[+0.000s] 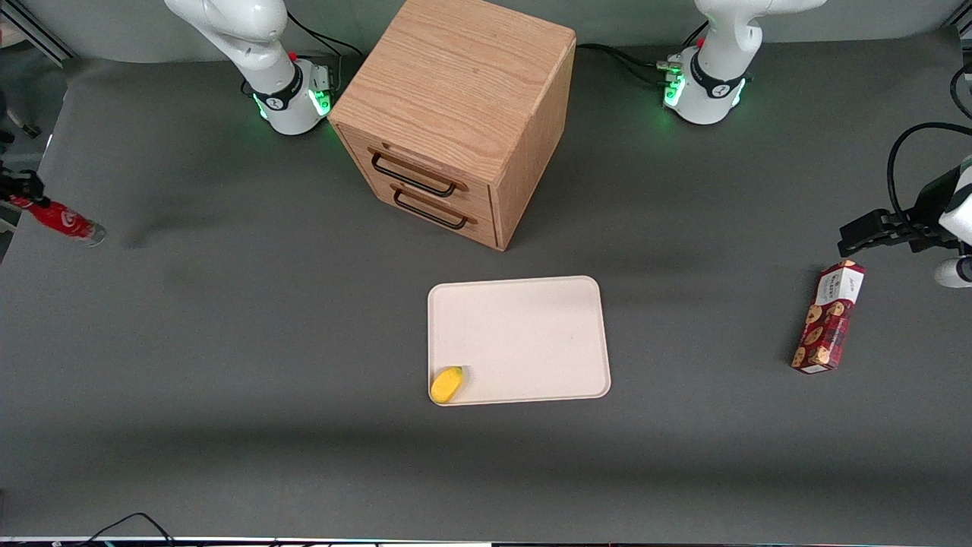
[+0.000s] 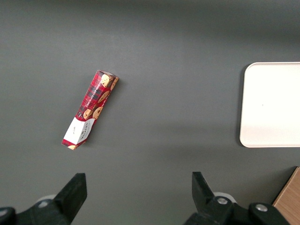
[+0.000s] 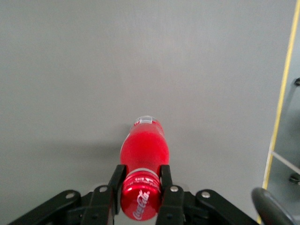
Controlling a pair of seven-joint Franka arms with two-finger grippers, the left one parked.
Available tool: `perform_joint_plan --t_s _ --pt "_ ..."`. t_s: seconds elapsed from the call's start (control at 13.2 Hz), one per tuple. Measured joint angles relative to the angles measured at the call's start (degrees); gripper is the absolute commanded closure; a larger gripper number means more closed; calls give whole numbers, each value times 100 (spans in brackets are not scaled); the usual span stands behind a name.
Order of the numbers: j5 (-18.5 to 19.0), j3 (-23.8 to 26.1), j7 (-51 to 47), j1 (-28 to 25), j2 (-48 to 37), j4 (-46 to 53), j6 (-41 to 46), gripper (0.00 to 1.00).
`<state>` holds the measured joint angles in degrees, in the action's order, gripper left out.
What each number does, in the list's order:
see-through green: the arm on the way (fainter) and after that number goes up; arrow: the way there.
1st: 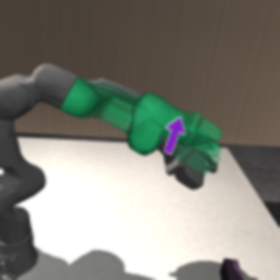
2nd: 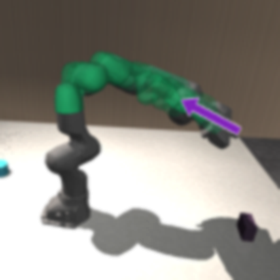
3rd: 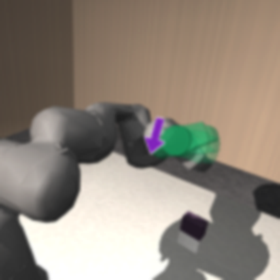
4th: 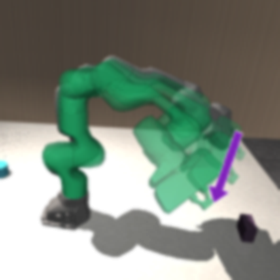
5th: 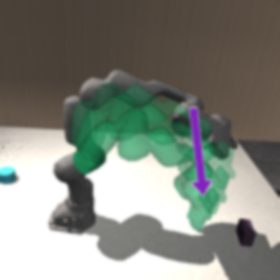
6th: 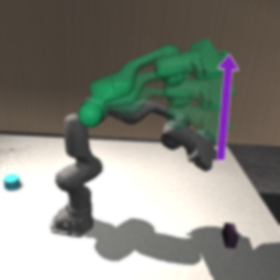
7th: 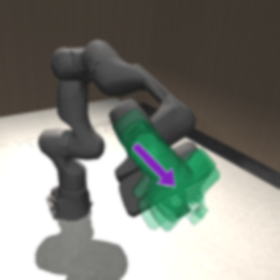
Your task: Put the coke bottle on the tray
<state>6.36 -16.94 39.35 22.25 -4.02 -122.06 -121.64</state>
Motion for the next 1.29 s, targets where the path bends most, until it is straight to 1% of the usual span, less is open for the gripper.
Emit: perform_joint_plan --t_s 0.45,0.68,0.91,1.06,1.14,1.29 --pt "-13 1571 -1796 -44 175 1993 1793 100" --pt "-23 2315 -2653 -45 538 2995 2392 100" --pt "-32 3258 -3927 -46 1088 3985 2933 100" --pt "-31 3840 -4704 -73 1430 4406 3121 100" --pt "-31 4067 -5083 -152 1570 4559 3161 100" --pt "-32 4225 -5852 -636 1808 4813 3183 100"
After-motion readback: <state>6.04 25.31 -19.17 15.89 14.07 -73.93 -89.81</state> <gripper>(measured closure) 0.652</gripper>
